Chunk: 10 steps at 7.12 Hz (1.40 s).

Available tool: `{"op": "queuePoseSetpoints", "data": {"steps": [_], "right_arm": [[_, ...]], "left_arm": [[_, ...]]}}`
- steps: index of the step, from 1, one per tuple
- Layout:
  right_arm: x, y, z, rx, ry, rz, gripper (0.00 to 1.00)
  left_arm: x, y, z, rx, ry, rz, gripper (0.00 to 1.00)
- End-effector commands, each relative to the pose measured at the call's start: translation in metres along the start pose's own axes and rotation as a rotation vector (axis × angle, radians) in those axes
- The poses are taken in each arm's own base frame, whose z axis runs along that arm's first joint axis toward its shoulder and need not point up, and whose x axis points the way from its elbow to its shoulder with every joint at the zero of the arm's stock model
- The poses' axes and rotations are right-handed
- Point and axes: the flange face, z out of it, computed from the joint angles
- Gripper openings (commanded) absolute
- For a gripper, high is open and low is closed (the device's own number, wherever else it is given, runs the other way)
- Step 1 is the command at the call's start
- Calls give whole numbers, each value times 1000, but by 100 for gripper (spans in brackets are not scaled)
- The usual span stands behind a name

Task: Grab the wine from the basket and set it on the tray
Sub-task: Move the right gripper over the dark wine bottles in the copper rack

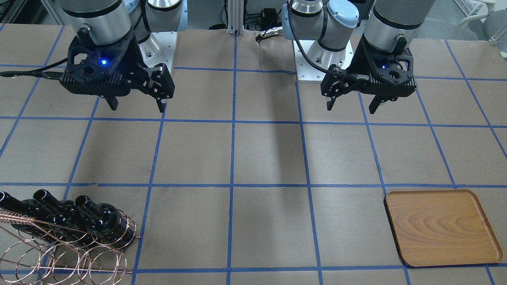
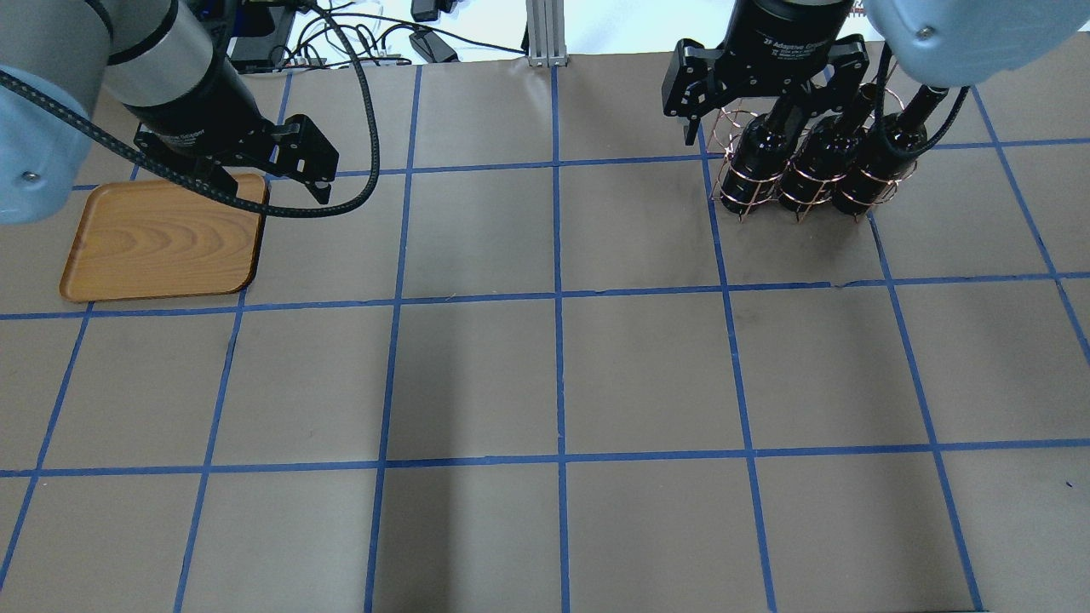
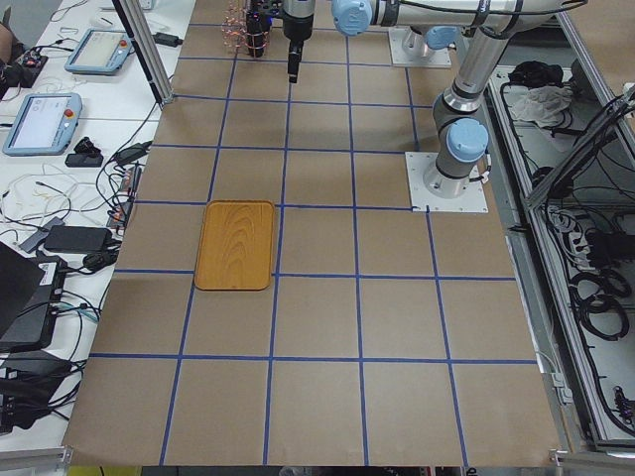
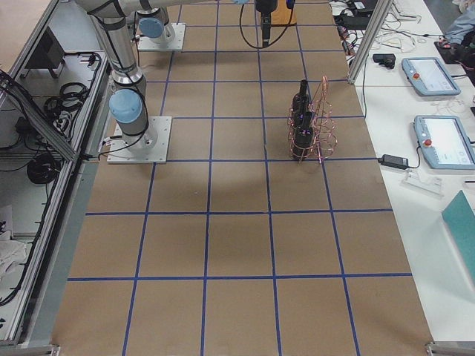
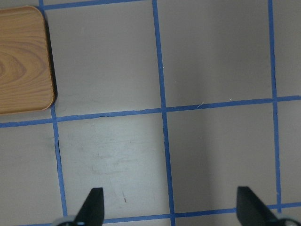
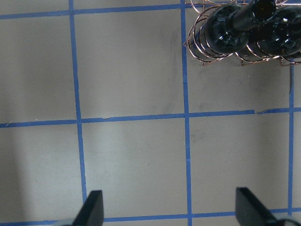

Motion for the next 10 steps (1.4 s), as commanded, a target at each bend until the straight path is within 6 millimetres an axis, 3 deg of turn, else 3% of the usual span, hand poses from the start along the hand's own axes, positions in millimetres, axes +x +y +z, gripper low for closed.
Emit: {"op": "queuePoseSetpoints", "data": {"steps": [1, 7, 8, 10], "right_arm": [[2, -1, 1, -1, 1, 4, 100], [15, -10, 9, -6, 17, 20, 100], [38, -20, 13, -11, 28, 29, 100], [105, -61, 29, -3, 28, 73, 100]], "left_arm": [[-1, 0, 0, 1, -5, -1, 100], [-1, 0, 2, -3, -3, -1, 100], [-2, -1, 1, -2, -3, -3, 100], [-1, -1, 1, -2, -3, 2, 100]]}}
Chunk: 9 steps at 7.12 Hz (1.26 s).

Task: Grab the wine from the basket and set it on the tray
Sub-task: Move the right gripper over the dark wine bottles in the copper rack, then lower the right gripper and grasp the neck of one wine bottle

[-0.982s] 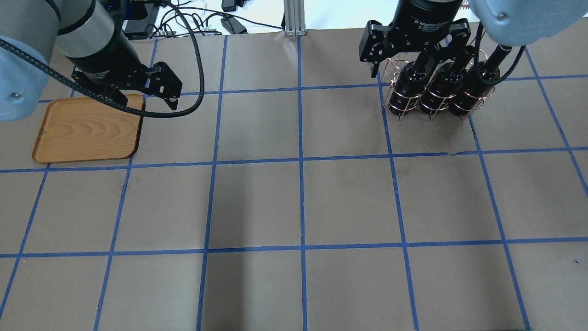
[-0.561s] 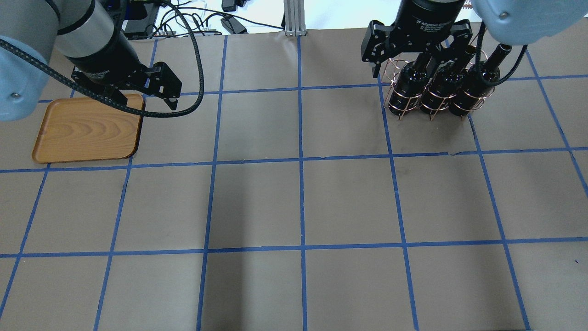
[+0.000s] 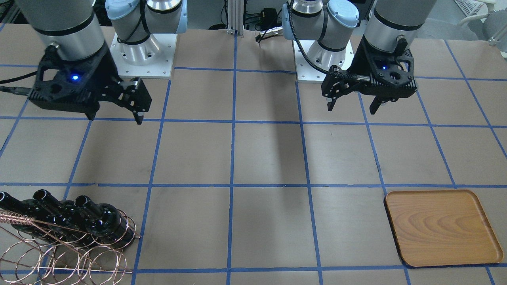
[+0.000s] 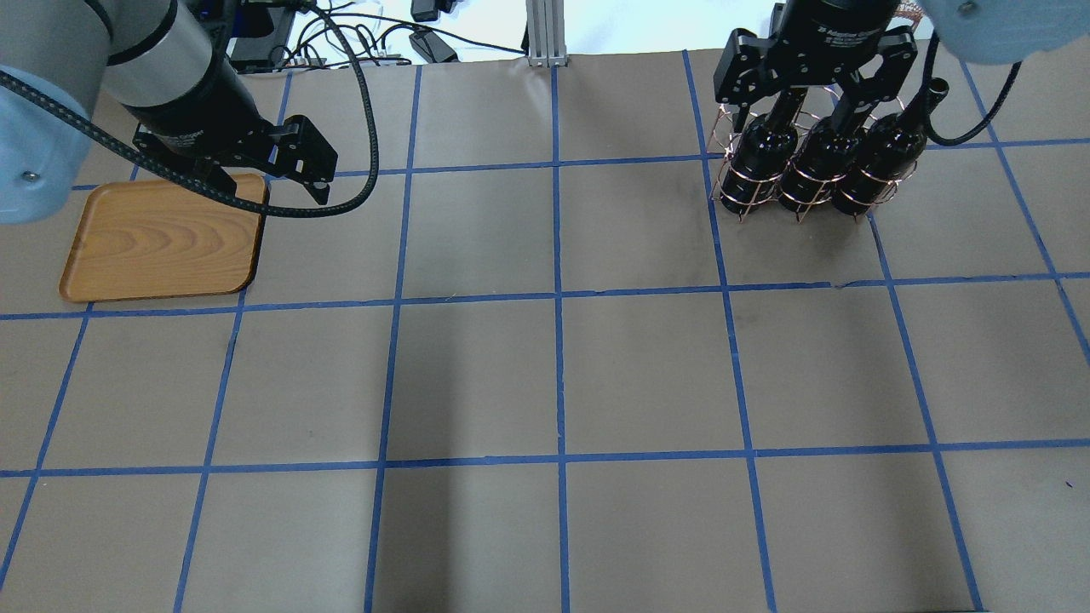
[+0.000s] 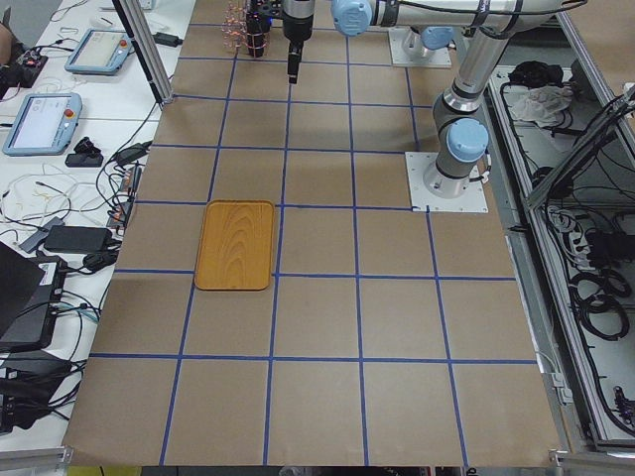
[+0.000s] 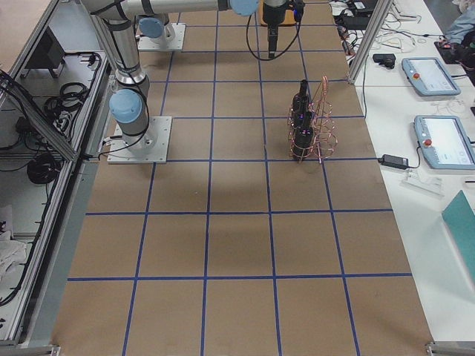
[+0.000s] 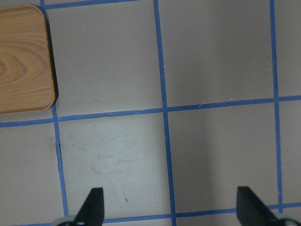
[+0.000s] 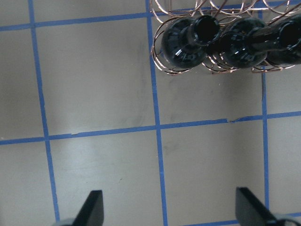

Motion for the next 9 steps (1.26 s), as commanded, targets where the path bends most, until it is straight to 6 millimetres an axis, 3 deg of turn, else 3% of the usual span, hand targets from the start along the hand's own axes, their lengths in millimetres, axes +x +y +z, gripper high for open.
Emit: {"op": "queuePoseSetpoints", "data": {"steps": [1, 3, 4, 7, 8, 9], "right_arm": [[53, -45, 25, 19, 11, -10, 100], [94, -85, 53, 21, 17, -56, 99], [103, -96, 67, 19, 18, -67, 99], [105, -111, 103, -9, 18, -80, 89], [105, -112, 109, -18, 16, -82, 83], [105, -114, 115, -27, 16, -99, 70]], "left_arm": [[0, 0, 0, 0, -3, 1, 100], [-1, 0, 0, 0, -2, 0, 100], [-1, 0, 1, -2, -3, 0, 100], [-1, 0, 0, 0, -5, 0, 100], [-1, 0, 1, -2, -3, 1, 100], [-1, 0, 0, 0, -3, 1, 100]]}}
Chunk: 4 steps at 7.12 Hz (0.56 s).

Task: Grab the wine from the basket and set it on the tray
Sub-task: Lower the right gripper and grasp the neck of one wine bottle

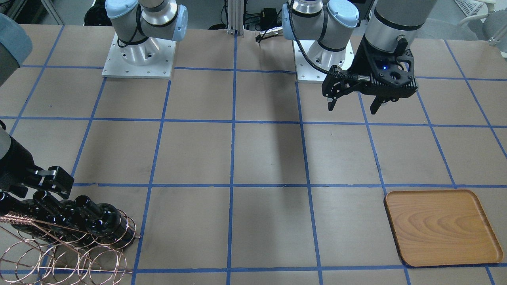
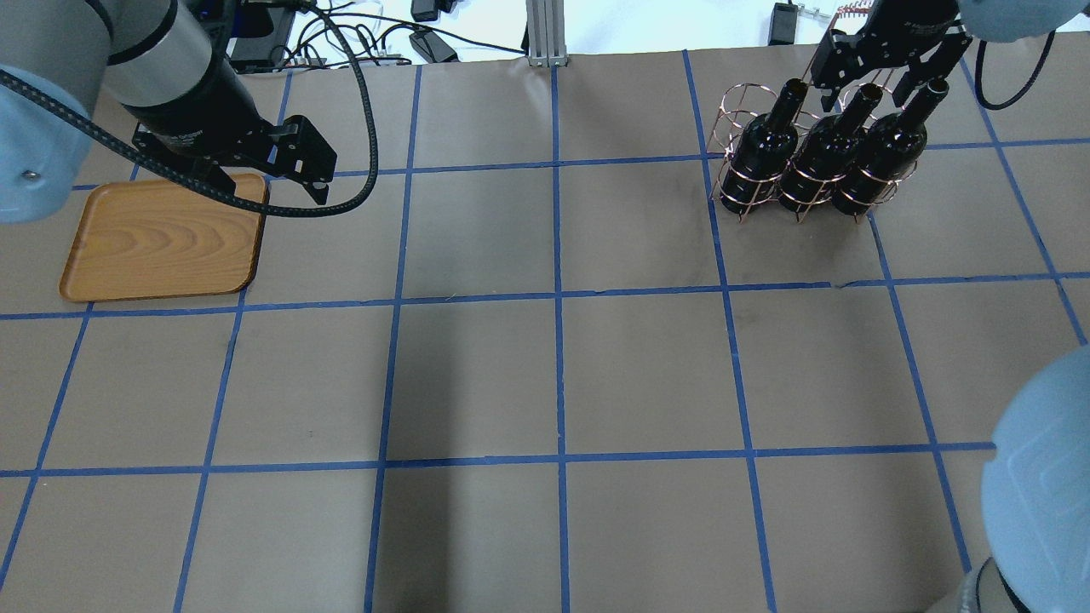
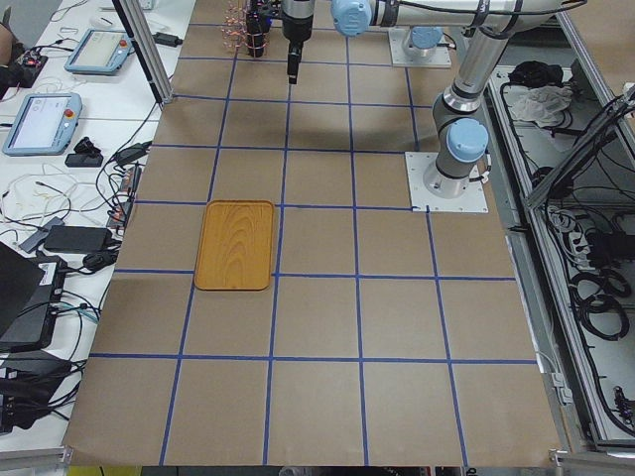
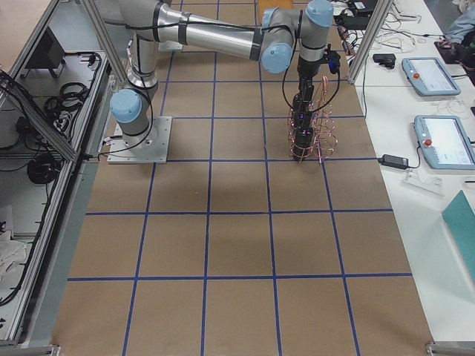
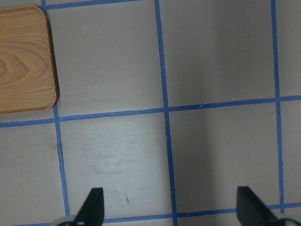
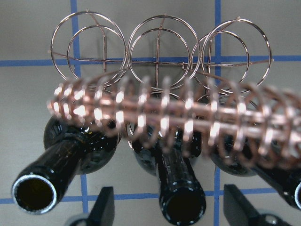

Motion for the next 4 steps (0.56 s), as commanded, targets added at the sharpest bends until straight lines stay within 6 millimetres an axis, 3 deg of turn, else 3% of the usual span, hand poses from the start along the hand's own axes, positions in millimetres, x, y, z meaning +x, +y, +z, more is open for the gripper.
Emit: {"op": "queuePoseSetpoints", "data": {"steps": [1, 3, 4], "right_arm": [[1, -4, 16, -25, -3, -22, 66], [2, -5, 25, -40, 3, -32, 63], [3, -5, 24, -40, 9, -32, 56]], "left_arm": [[0, 0, 1, -1, 2, 1, 100], [0, -1, 0, 2, 0, 1, 100], [0, -1, 2, -1, 2, 1, 100]]}}
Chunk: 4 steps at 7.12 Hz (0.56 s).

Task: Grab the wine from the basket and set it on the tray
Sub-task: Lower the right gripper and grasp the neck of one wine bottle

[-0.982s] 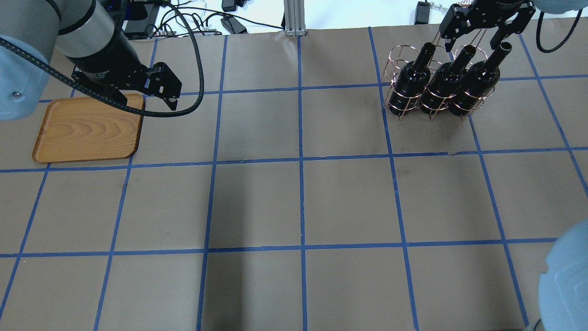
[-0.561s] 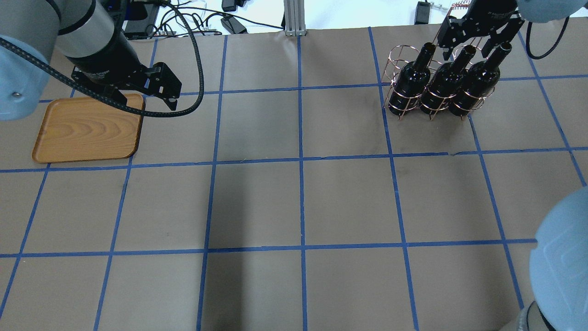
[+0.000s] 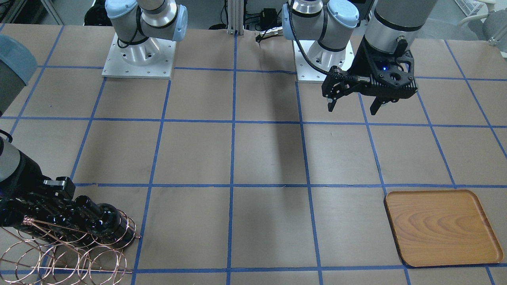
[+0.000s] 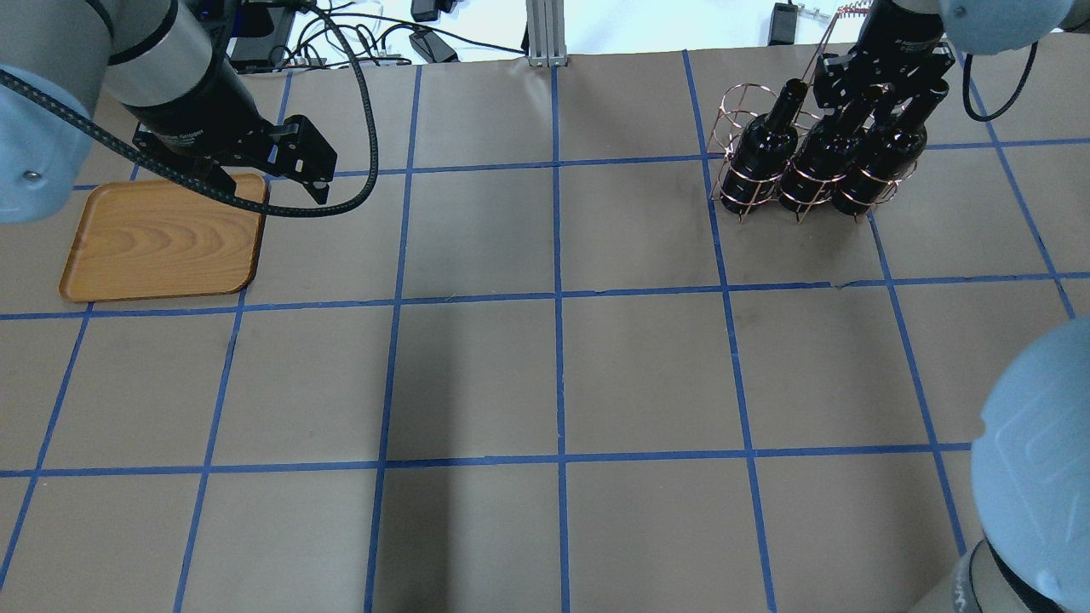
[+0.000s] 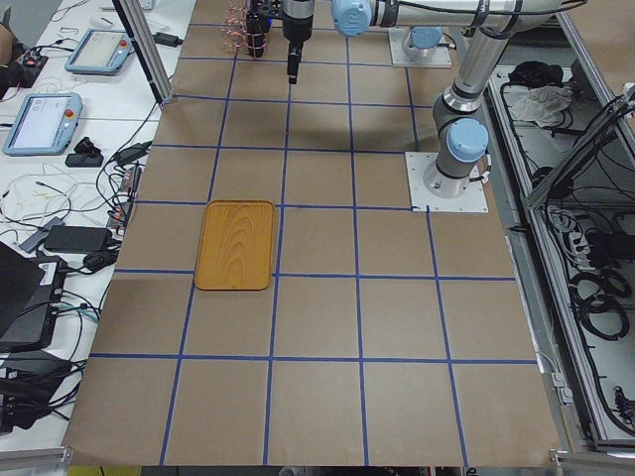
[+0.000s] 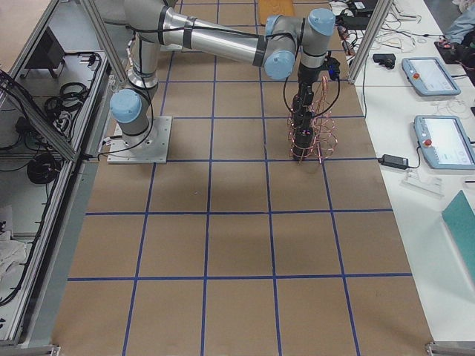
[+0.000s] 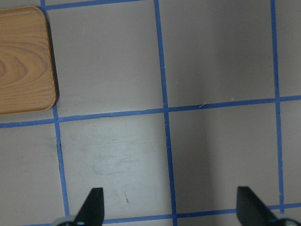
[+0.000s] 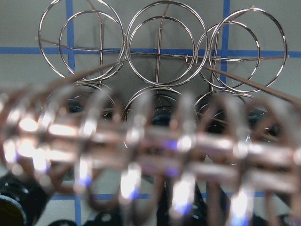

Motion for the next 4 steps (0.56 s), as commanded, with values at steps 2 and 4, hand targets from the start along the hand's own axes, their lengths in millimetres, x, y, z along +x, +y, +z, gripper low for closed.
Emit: {"op": "queuePoseSetpoints", "data": {"steps": [2, 4], "right_arm": [[3, -2, -1, 15, 10, 2, 43], [4, 1, -9, 25, 14, 6, 26]], "left_arm": [[0, -1, 1, 0, 4, 0, 100], [0, -2, 2, 0, 3, 0, 100]]}}
